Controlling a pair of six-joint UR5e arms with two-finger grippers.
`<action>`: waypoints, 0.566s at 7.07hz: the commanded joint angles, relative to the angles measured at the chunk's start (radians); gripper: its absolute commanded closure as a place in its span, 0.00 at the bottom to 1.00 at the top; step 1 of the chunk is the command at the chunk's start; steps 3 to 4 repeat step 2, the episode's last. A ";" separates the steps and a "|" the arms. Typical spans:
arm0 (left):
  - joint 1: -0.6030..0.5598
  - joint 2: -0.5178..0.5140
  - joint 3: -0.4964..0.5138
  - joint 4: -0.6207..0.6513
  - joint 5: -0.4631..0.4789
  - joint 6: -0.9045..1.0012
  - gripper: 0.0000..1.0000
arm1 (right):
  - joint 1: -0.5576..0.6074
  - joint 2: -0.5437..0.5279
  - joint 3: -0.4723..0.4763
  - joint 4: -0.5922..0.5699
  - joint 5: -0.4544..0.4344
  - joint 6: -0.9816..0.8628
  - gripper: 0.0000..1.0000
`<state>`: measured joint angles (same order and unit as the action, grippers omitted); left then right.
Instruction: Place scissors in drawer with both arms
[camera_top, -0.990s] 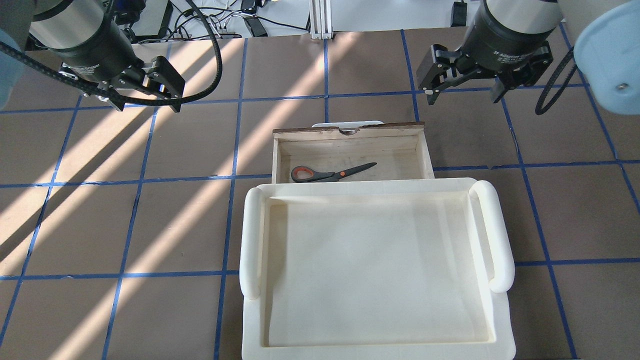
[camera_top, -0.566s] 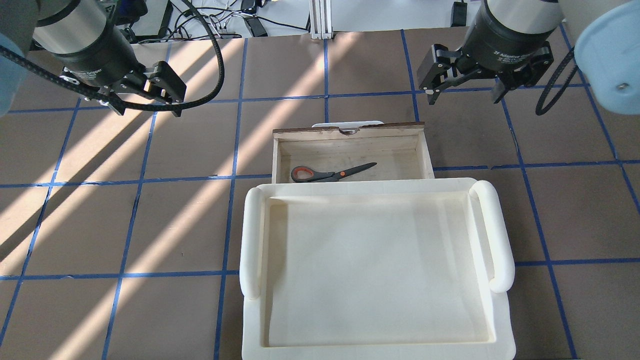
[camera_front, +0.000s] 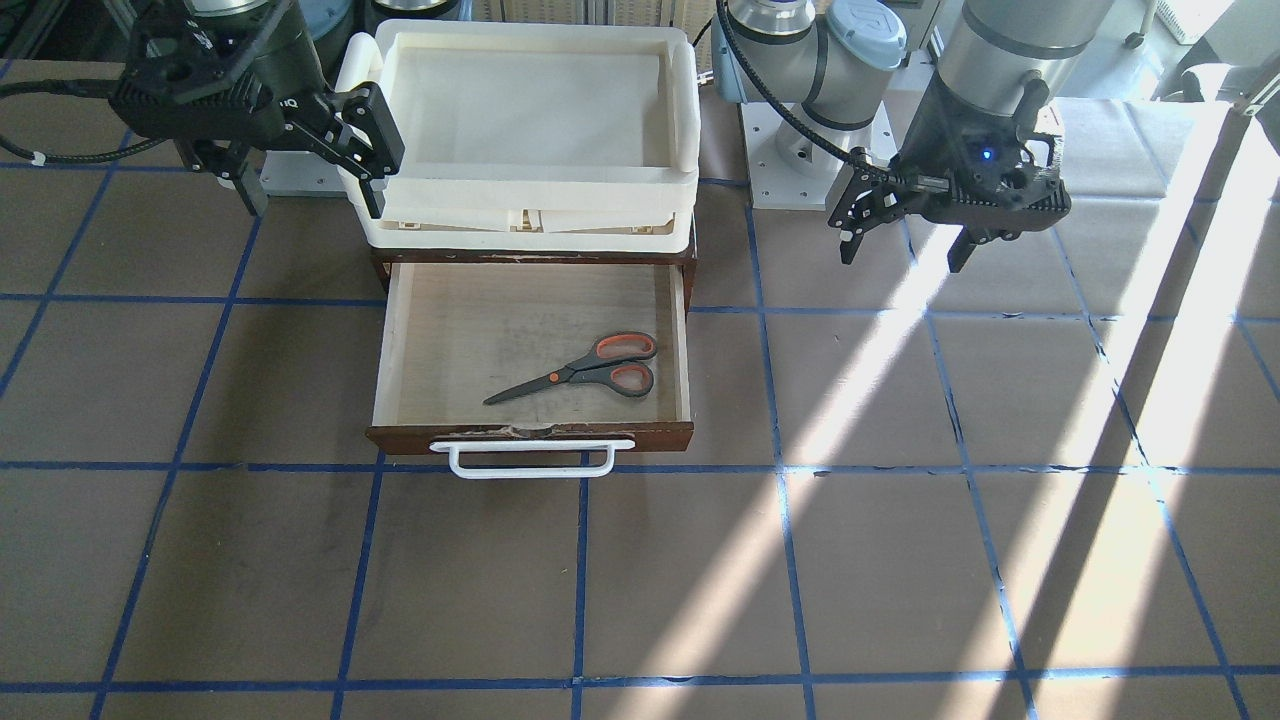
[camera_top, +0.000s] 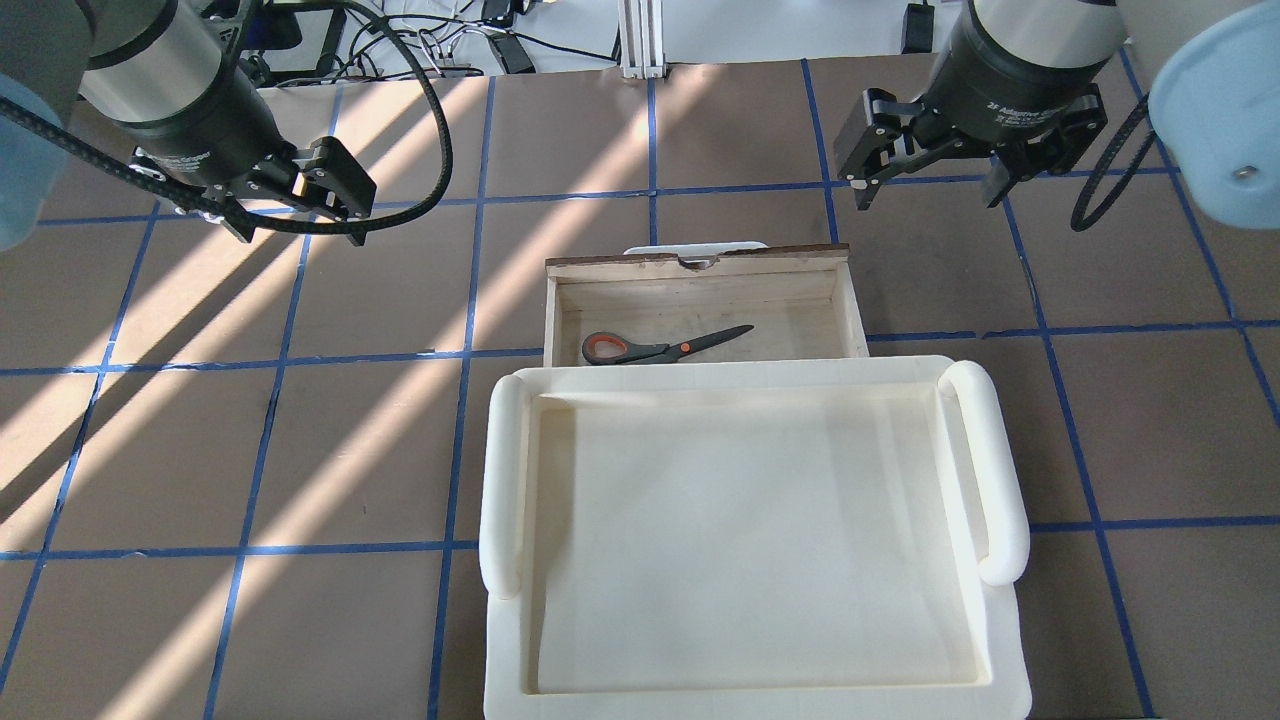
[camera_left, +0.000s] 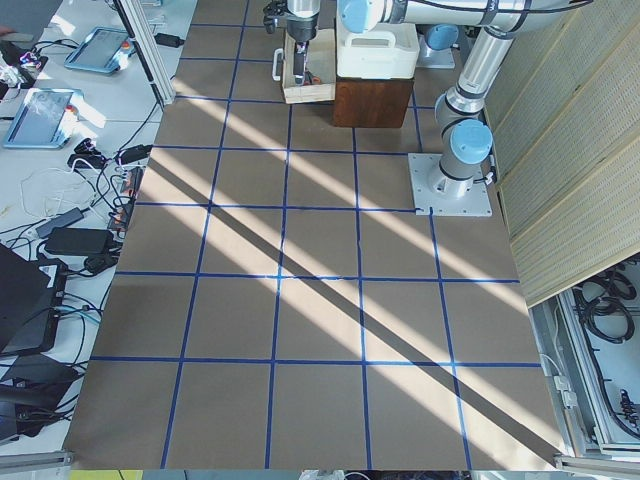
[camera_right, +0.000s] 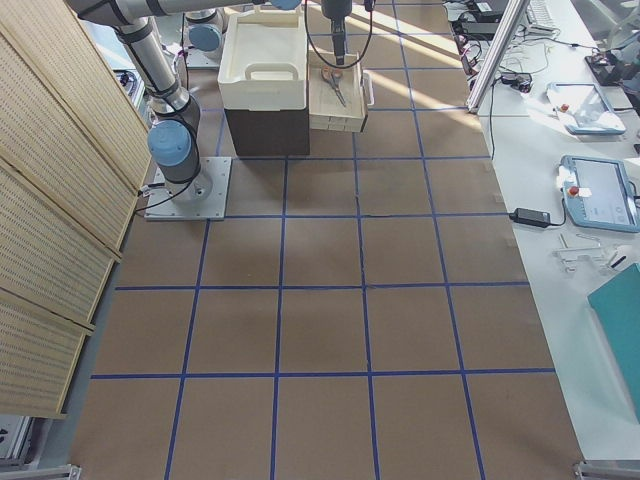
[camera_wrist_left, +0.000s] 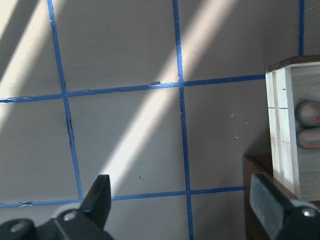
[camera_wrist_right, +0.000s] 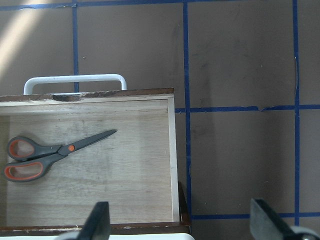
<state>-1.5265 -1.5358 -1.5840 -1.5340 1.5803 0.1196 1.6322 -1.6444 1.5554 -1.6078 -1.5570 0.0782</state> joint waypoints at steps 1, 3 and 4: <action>0.000 0.000 -0.001 -0.002 0.003 0.003 0.00 | 0.000 0.000 0.000 0.000 0.000 -0.001 0.00; 0.000 0.000 -0.001 -0.002 0.004 0.008 0.00 | 0.000 0.000 0.000 0.002 -0.002 -0.001 0.00; 0.000 0.000 -0.001 -0.002 0.004 0.008 0.00 | 0.000 0.000 0.000 0.002 -0.002 -0.001 0.00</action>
